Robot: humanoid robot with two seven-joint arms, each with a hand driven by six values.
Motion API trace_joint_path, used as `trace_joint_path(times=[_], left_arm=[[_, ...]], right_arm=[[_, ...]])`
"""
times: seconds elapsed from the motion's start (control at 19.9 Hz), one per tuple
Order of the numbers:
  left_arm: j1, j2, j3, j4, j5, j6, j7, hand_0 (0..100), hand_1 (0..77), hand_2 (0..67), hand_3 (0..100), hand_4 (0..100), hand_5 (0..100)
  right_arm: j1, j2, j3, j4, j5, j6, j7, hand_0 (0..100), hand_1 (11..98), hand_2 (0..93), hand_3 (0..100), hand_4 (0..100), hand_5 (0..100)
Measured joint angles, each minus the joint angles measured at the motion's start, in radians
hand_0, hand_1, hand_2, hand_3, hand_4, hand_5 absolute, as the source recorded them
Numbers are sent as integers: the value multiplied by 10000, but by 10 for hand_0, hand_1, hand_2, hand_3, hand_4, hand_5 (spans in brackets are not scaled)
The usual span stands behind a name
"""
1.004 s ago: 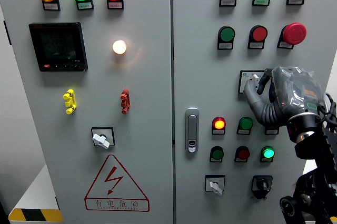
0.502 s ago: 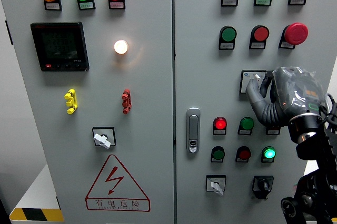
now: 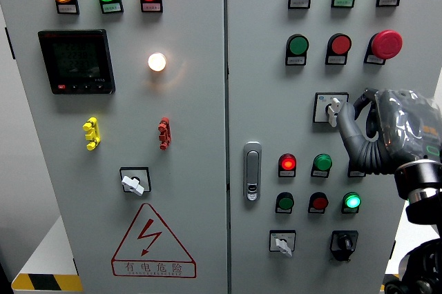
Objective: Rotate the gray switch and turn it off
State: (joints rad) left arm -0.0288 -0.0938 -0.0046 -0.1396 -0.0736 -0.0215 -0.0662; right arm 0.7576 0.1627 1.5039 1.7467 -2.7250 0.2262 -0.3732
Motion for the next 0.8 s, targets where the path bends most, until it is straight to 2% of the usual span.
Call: trace_joint_path(times=[0.1,0.2,0.35,0.45,0.6,0.7,0.8], left_arm=[[3,0,0,0,0,0,2,0,0,131,183,95,118],[2,0,0,0,0,0,5,0,0,131,183,95,118],[-2,2,0,0,0,0,5,0,0,131,183,96,118],[-1,3,0,0,0,0,5,0,0,131,183,96,118],[3,3,0,0,0,1,4,0,0,131,183,95,118],[3,3,0,1,0,1,-1,0,0,131,183,95,118],[3,3,0,0,0,0,-1,0,0,131,183,95,118]], right_arm=[[-281,-1,-45,429,13,-7,16,724,259,536,743,619,930],[-590,-10,-83,902,19,-8,130,709,275,459,606,470,782],[-1064,-18,-100,1586,21,-8,646,688,297,399,467,324,578],[-1401,-24,-54,2001,21,-14,1025,677,308,383,430,284,526],[-1880,-33,6,2547,-2,-17,1401,660,321,326,355,202,410],[-2185,-44,30,2887,-19,-12,1608,654,326,279,311,166,374],[-2494,-50,40,3147,-47,-8,1740,642,339,220,244,115,297]])
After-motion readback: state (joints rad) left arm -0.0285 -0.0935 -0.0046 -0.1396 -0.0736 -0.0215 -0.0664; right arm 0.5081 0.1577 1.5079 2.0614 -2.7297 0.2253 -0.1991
